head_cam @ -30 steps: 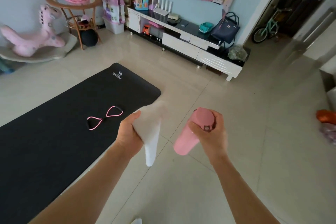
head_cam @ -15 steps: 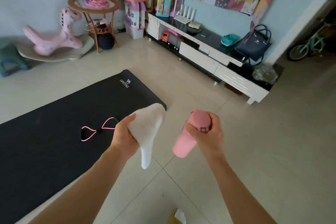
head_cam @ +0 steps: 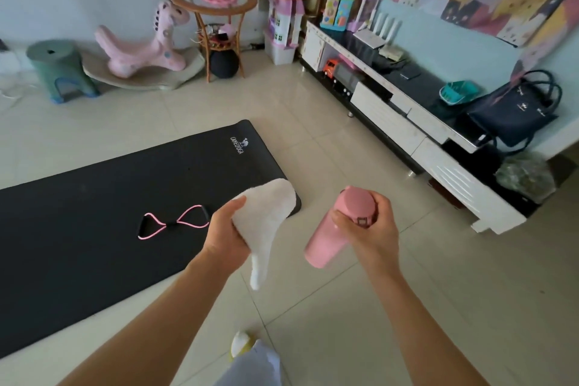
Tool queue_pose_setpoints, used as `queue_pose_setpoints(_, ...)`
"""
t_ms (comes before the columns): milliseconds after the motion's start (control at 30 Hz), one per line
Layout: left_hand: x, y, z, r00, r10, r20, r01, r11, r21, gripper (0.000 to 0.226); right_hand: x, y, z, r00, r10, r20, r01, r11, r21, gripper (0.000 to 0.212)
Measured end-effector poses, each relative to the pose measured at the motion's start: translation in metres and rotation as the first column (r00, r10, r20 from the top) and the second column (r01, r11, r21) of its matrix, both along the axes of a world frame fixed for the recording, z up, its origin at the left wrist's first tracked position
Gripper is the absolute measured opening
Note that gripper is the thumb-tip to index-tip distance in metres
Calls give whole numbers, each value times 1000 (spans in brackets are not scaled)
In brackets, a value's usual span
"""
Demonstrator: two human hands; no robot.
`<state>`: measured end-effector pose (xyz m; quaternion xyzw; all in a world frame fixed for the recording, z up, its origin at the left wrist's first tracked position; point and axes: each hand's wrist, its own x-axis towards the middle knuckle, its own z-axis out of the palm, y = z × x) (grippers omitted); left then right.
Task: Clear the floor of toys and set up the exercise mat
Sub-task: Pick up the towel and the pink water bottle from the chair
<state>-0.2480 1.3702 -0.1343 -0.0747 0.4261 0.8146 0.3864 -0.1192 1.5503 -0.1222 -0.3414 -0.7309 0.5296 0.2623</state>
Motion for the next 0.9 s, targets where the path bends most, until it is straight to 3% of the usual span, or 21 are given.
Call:
queue_pose_setpoints(100,-21,31,-6,998,15,66,-14,999,-29,42,-22,28,-6,1000,2,28,-2,1000,-9,51)
queue_pose_setpoints(267,-52,63,-19,998,49,37,-46,996,-77,32,-58,69,-25,998,46,48,-45,999,-16,59)
queue_pose_setpoints(533,-89,86,-85,965,255,53,-245,958,-149,32,-132,118,-112,964,213,159,-213,977,-20,62)
queue_pose_setpoints(667,-100,106,-159,939,316,136,-282,934,-220,43,-154,140,-188,950,242,198,-242,970,-26,62)
queue_pose_setpoints(900,-117,132,-325,962,264,68,-246,949,-200,34,-170,166,-353,946,237,222,-245,969,8,61)
